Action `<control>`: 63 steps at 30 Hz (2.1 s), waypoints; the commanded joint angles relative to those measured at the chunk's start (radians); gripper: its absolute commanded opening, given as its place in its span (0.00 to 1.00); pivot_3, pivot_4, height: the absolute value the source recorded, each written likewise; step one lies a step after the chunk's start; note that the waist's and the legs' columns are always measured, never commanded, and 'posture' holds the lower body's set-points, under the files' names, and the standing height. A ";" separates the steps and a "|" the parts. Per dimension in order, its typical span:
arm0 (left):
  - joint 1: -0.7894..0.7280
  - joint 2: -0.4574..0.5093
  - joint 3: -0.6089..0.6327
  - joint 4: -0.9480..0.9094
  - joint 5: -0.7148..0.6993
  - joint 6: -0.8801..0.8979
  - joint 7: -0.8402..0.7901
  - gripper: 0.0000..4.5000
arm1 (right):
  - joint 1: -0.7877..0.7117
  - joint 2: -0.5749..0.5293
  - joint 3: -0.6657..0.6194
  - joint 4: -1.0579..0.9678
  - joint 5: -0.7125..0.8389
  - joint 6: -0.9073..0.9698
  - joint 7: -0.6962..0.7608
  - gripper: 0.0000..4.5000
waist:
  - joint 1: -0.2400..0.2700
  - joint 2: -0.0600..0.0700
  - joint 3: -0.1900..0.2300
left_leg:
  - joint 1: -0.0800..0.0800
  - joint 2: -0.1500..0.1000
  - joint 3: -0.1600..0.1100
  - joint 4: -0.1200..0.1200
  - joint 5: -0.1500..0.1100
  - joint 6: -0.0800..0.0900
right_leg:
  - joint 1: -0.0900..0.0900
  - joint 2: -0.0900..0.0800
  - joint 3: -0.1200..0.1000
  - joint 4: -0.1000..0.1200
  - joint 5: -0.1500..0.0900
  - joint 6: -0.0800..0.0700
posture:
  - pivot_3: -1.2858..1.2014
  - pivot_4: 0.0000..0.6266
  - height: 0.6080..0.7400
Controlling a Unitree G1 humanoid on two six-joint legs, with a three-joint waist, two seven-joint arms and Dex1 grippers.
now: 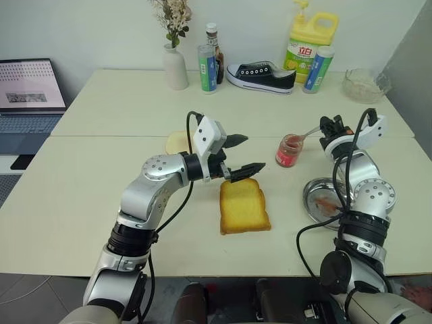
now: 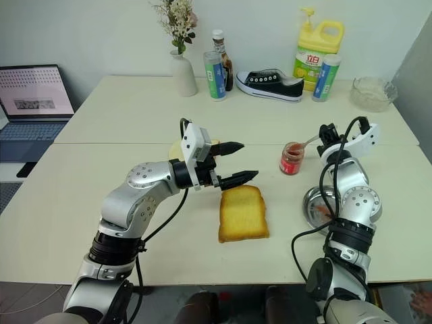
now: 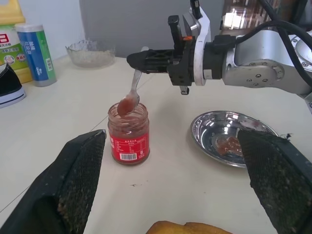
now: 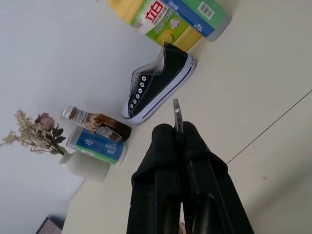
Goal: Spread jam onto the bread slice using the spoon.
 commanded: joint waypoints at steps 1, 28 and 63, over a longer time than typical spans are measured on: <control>-0.028 0.009 0.001 -0.010 -0.003 -0.026 -0.015 1.00 | 0.000 -0.014 -0.014 -0.062 0.042 -0.025 -0.005 0.01 | 0.000 0.000 0.000 | 0.000 0.000 0.000 0.000 0.000 0.000 | 0.000 0.000 0.000 0.000 0.000 0.000 | 0.52 0.24 1.00; 0.283 0.508 0.194 -0.258 -0.292 0.161 -0.397 1.00 | 0.205 -0.259 0.465 -0.577 0.313 0.329 0.195 0.01 | -0.015 0.001 0.001 | -0.001 0.001 -0.003 -0.002 0.000 0.000 | -0.001 0.000 -0.002 0.000 -0.004 0.002 | 0.52 0.24 1.00; 0.367 0.524 0.228 -0.283 -0.307 0.154 -0.255 1.00 | 0.214 -0.184 0.617 -0.382 -0.210 0.096 0.526 0.01 | 0.000 0.000 0.002 | 0.000 0.002 -0.002 -0.001 0.000 0.000 | -0.001 0.000 -0.003 0.000 -0.003 -0.002 | 0.52 0.24 1.00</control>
